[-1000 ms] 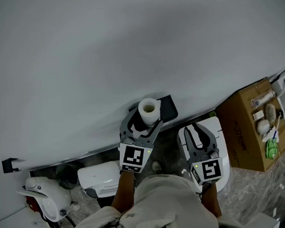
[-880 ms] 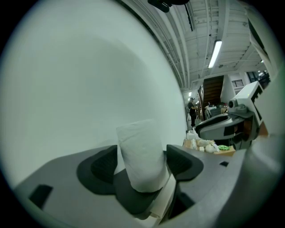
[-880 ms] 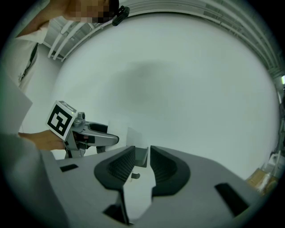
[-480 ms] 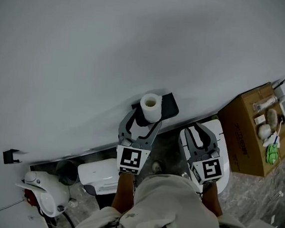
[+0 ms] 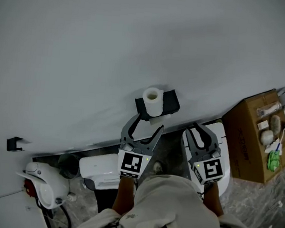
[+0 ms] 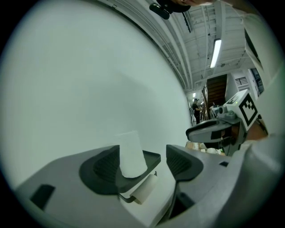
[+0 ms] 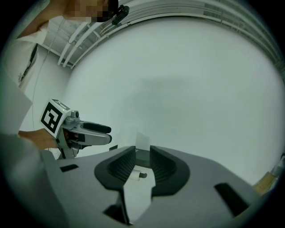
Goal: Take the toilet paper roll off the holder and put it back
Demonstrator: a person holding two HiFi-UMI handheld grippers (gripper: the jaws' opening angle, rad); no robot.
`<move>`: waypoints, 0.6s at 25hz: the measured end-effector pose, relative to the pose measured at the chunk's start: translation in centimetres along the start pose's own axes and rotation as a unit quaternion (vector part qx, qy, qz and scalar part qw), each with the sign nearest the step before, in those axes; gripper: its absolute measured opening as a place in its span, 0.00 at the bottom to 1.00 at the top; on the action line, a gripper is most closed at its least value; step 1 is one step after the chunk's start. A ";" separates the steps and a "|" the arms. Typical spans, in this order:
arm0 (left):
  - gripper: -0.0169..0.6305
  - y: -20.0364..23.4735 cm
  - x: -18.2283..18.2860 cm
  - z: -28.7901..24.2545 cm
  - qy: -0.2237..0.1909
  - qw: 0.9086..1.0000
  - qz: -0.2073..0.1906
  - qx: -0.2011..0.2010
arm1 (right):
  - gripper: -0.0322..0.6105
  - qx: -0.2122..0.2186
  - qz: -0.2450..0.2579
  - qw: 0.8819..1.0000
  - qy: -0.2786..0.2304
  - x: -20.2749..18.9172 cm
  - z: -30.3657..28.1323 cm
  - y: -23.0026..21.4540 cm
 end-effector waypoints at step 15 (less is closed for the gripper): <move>0.54 -2.3 0.1 3.0 0.016 0.999 0.001 0.032 | 0.20 0.036 -0.006 0.999 0.005 -1.1 2.1 0.4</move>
Point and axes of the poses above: the fingertips, and each gripper's own axes: z backward along the fingers, y to its left, x out of its top, the point moved 4 cm from there along z, backward along the fingers, and after that the axes turned 8 degrees about -z, right-handed, at the moved point
